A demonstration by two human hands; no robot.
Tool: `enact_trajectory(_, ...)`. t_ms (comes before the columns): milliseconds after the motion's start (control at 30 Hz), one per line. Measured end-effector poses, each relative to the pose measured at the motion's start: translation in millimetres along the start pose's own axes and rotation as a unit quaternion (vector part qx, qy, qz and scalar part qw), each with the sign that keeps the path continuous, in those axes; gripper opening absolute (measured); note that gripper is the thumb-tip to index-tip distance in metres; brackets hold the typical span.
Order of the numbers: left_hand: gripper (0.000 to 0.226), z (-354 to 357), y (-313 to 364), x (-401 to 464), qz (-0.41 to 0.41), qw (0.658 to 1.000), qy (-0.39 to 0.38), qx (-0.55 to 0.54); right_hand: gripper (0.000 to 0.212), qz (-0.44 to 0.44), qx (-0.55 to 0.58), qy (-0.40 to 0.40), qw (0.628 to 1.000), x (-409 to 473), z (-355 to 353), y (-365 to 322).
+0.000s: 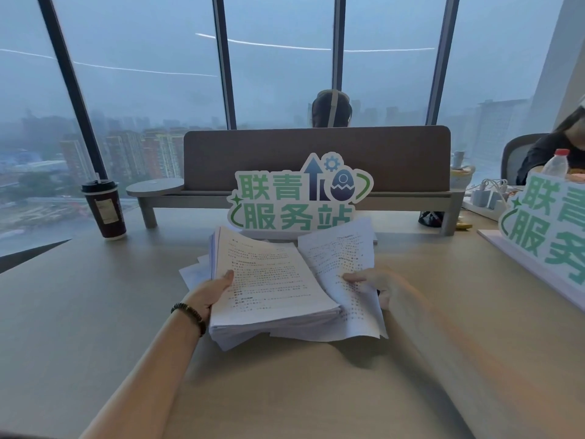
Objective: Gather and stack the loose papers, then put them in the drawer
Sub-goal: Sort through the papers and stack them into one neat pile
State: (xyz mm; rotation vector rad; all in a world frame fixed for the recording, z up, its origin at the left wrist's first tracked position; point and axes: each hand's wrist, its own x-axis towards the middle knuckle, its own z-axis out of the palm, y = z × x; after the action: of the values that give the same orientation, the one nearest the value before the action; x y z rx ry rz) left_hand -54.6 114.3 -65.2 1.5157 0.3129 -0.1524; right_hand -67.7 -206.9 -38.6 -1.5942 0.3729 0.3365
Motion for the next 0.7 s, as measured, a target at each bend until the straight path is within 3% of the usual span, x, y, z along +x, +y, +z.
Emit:
enact_trajectory(233,0.024,-2,1,0,-0.006,0.999,-0.034,0.006,0.023,-0.016,0.018,0.006,1.000,6,-16,3)
enact_trajectory(367,0.026,3,1,-1,-0.004,0.998,-0.047,0.033,0.034,-0.026,-0.058,0.025,0.998,8,-27,1)
enact_trajectory(500,0.025,8,1,-3,-0.003,0.998,-0.049,0.045,0.046,-0.145,-0.132,0.069,0.978,-13,-30,-23)
enact_trajectory(700,0.021,14,1,-11,0.012,0.997,-0.066,0.030,0.038,-0.247,-0.056,-0.040,0.967,-51,-19,-59)
